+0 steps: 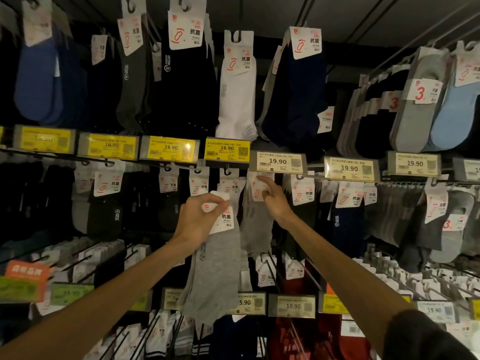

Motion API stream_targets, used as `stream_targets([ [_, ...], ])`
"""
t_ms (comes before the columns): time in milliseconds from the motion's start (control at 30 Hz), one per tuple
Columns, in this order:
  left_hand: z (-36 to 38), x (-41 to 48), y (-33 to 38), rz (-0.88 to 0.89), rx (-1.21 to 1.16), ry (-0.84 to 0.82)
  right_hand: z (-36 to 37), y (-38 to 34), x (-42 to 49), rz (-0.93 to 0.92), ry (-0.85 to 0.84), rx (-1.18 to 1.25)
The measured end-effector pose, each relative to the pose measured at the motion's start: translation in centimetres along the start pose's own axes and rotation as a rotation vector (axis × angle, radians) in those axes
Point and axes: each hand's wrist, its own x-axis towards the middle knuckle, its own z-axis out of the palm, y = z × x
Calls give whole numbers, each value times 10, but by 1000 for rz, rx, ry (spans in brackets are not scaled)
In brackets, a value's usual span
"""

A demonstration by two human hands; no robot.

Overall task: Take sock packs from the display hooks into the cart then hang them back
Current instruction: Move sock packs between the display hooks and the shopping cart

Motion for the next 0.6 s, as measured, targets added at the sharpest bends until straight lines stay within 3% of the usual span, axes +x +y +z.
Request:
stream_targets([
  [133,2,-2,5,27,-106,-2,8,-1,-19,45,60,-32],
  [267,4,-5,10,32,-199,-11,6,-5,-64,-89,131,-178],
  [333,8,-8,12,17,-243,-25,4,-15,-89,-140,124,-63],
  [467,18,-15,17,35,-318,-67,-1,-51,-128,-99,-50,258],
  [600,29,-22,26,82,-342,-89,-3,-67,-148,-72,-138,367],
])
